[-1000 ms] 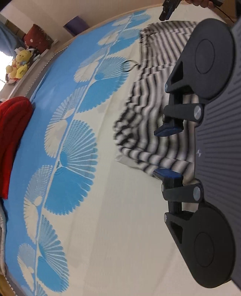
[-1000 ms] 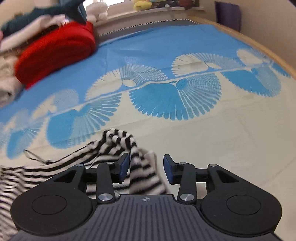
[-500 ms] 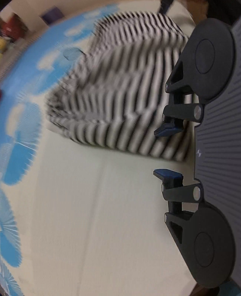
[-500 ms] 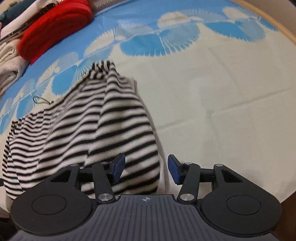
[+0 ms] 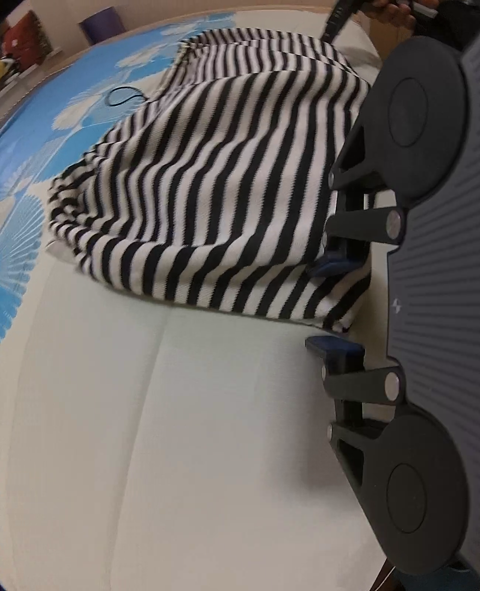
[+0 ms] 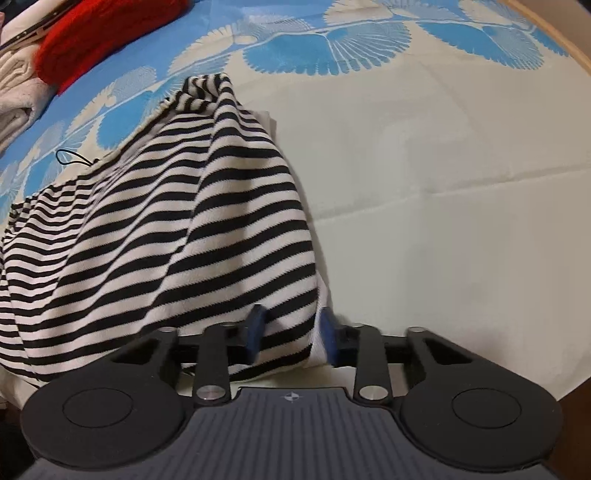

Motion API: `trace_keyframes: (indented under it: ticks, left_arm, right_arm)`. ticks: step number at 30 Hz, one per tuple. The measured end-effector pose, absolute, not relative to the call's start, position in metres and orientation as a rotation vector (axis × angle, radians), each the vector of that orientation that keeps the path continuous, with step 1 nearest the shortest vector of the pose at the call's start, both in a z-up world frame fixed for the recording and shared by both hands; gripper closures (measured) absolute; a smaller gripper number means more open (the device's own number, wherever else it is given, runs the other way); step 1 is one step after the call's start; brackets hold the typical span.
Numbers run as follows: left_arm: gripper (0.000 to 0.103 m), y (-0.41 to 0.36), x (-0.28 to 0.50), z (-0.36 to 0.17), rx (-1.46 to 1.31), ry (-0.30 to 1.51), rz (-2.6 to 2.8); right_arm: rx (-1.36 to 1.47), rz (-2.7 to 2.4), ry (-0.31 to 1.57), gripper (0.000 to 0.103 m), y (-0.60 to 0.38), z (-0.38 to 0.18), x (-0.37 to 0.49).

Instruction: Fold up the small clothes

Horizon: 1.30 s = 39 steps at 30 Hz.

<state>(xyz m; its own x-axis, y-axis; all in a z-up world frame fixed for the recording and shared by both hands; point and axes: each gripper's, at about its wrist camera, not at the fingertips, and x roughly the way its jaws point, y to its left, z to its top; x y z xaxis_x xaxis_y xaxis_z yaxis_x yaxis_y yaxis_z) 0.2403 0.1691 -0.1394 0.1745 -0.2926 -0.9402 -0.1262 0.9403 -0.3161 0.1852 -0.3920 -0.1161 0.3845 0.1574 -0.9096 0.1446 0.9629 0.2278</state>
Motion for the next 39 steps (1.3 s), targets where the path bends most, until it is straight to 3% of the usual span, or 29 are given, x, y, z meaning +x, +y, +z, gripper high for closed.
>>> trace_keyframes:
  ticks: [1,2,7,9,12,15,17,18,19,21,23,24,30,31,32,35,39]
  left_arm:
    - [0.098,0.167,0.240,-0.139,-0.347,1.398,-0.138]
    - [0.101,0.166,0.239,-0.136,-0.322,1.381,-0.150]
    - [0.102,0.190,0.225,-0.084,-0.315,1.046,-0.100]
    - [0.102,0.198,0.223,-0.089,-0.327,1.095,-0.078]
    - [0.102,0.190,0.226,-0.118,-0.270,1.279,-0.034]
    - [0.100,0.172,0.230,-0.133,-0.158,1.374,-0.058]
    - [0.096,0.166,0.231,-0.125,-0.116,1.328,-0.049]
    - [0.093,0.166,0.233,-0.118,-0.118,1.287,-0.039]
    - [0.082,0.168,0.234,-0.110,-0.134,1.240,-0.033]
    - [0.075,0.172,0.235,-0.095,-0.181,1.143,-0.037]
    - [0.075,0.164,0.238,-0.086,-0.223,1.093,-0.076]
    - [0.075,0.157,0.242,-0.082,-0.232,1.080,-0.112]
    - [0.070,0.122,0.245,-0.102,-0.113,1.155,-0.206]
    - [0.069,0.117,0.247,-0.114,-0.085,1.210,-0.184]
    - [0.070,0.115,0.250,-0.126,-0.069,1.270,-0.146]
    - [0.070,0.127,0.260,-0.139,-0.183,1.342,-0.058]
    - [0.069,0.135,0.267,-0.113,-0.278,1.196,-0.035]
  right_arm:
    - [0.288,0.015,1.177,0.091,-0.393,-0.116,0.186]
    - [0.288,0.015,1.172,0.095,-0.393,-0.114,0.185]
    - [0.434,-0.004,1.001,0.099,-0.416,-0.085,0.172]
    - [0.462,0.018,0.957,0.099,-0.421,-0.074,0.162]
    - [0.420,-0.066,1.083,0.103,-0.428,-0.092,0.161]
    - [0.419,-0.133,1.225,0.103,-0.433,-0.118,0.164]
    - [0.376,-0.116,1.207,0.103,-0.427,-0.115,0.166]
    - [0.359,-0.105,1.184,0.103,-0.424,-0.111,0.167]
    - [0.335,-0.106,1.147,0.102,-0.421,-0.104,0.168]
    - [0.318,-0.105,1.076,0.091,-0.418,-0.093,0.168]
    - [0.356,-0.077,1.040,0.064,-0.422,-0.090,0.171]
    - [0.360,-0.069,1.033,0.063,-0.422,-0.090,0.173]
    - [0.277,-0.048,1.110,0.065,-0.400,-0.106,0.192]
    - [0.249,-0.069,1.136,0.079,-0.396,-0.111,0.194]
    - [0.219,-0.117,1.163,0.088,-0.396,-0.116,0.197]
    - [0.231,-0.263,1.197,0.087,-0.406,-0.121,0.202]
    - [0.348,-0.286,1.003,0.086,-0.417,-0.092,0.204]
